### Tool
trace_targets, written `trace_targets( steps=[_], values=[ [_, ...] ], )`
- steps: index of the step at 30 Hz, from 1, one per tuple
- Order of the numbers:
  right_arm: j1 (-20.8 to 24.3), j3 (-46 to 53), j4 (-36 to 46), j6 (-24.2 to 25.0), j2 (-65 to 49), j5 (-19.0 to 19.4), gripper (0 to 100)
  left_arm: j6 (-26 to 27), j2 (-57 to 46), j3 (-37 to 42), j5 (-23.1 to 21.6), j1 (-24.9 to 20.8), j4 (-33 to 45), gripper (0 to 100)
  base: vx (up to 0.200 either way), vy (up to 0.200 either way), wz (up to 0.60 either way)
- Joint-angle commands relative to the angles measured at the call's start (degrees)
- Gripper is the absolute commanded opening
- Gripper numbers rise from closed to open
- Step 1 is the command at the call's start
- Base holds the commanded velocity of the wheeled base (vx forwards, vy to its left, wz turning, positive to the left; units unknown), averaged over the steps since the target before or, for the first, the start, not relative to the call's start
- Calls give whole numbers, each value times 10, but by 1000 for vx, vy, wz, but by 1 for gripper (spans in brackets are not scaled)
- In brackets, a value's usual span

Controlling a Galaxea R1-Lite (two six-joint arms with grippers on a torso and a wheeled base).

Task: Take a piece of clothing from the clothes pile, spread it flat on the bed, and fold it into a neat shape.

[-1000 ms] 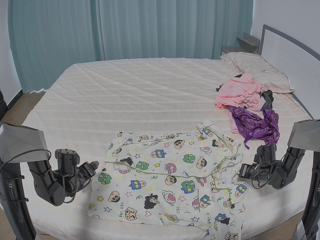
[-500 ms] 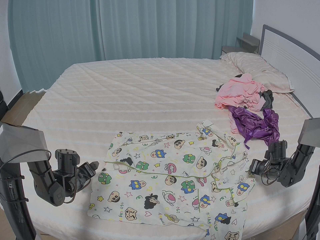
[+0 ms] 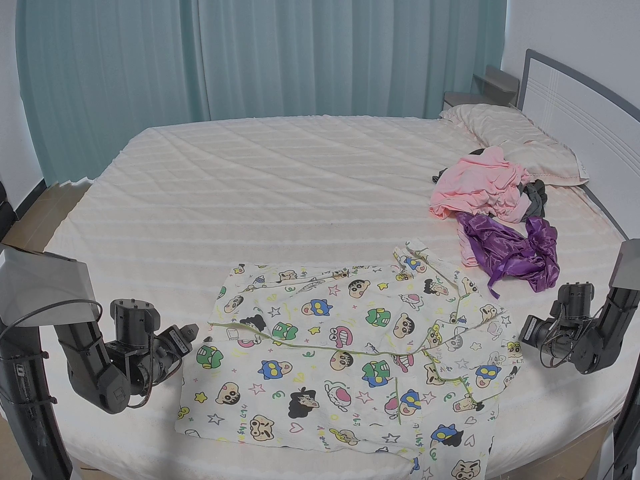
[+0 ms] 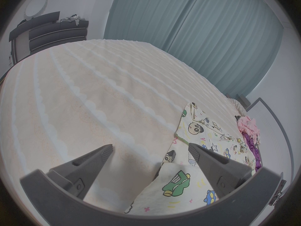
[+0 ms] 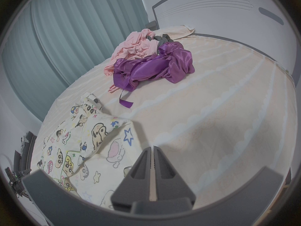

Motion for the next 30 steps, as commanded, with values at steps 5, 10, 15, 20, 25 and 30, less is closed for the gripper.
trace_targets(
  steps=[5,10,15,20,25,30],
  values=[
    [-7,8,-1,6,-2,3,0,0,-1,0,0,0,-1,100,0,0,0],
    [-7,18,-3,6,-7,41,100,0,-5,2,-1,0,-1,100,0,0,0],
    [-8,16,-2,11,-16,99,100,0,-5,2,-1,0,-1,100,0,0,0],
    [-7,14,-2,13,-8,113,100,0,-5,1,-1,0,-1,100,0,0,0],
    [-5,13,-1,14,-4,120,100,0,-5,-1,-1,0,-1,100,0,0,0],
    [8,8,-2,14,35,137,0,0,-5,1,-1,0,-1,100,0,0,0]
  ],
)
